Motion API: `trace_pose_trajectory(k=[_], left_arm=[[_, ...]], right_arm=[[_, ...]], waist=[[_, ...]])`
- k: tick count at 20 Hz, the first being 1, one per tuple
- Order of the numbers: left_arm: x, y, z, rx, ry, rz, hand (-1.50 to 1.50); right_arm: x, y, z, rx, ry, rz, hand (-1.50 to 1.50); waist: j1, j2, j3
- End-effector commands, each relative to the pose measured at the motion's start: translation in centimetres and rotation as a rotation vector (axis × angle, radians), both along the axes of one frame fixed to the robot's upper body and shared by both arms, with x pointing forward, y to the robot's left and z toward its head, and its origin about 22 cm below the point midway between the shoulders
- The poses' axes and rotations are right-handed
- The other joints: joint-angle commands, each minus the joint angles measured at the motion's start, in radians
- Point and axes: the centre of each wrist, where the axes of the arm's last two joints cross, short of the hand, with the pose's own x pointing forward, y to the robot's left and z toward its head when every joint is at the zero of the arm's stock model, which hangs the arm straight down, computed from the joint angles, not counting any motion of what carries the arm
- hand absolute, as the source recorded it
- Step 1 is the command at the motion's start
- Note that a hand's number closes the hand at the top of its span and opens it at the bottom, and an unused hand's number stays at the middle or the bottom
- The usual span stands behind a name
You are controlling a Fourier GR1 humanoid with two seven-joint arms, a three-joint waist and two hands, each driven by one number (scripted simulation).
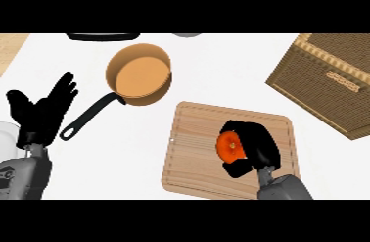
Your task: Pick the squash from the cutting board and place it in the basket
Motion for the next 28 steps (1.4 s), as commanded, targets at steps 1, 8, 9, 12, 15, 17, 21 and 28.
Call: trace_pose_trajectory(k=[1, 8, 9, 12, 15, 17, 21, 28], left_arm=[[-0.6, -0.9, 0.7, -0.008, -0.002, 0.018, 0.00], [0.1, -1.1, 0.2, -0.018, -0.008, -0.020, 0.00], [-0.5, -1.8, -0.6, -0.009, -0.003, -0.039, 0.00], [0.2, -1.1, -0.2, -0.007, -0.001, -0.052, 0.00], [0.7, -0.6, 0.1, -0.006, -0.011, -0.047, 0.00], [1.6, -2.0, 0.3, -0.014, -0.008, -0.043, 0.00], [1.1, -2.0, 0.9, -0.008, -0.002, -0.046, 0.00], [0.9, 0.0, 0.0, 0.008, 0.008, -0.019, 0.00]], right_arm=[[0.4, 2.7, -1.7, -0.012, 0.007, 0.025, 1.50], [2.4, 6.8, 0.7, -0.057, 0.019, -0.124, 1.50], [2.2, 8.0, 2.1, -0.052, 0.025, -0.175, 1.50], [4.6, 9.8, 2.6, -0.062, 0.013, -0.296, 1.50], [5.6, 12.1, 2.9, -0.055, 0.019, -0.322, 1.50], [6.6, 12.9, 3.7, 0.024, -0.007, -0.332, 1.50], [4.5, 13.9, 5.4, 0.288, -0.193, -0.332, 1.50], [5.3, 17.1, 12.4, 0.392, -0.508, -0.338, 1.50]], waist=[[0.004, 0.004, 0.003], [0.025, 0.008, 0.003], [0.037, 0.007, 0.003], [0.054, 0.013, 0.003], [0.051, 0.013, 0.003], [0.053, 0.015, 0.003], [0.058, 0.010, 0.005], [0.027, 0.002, 0.002]])
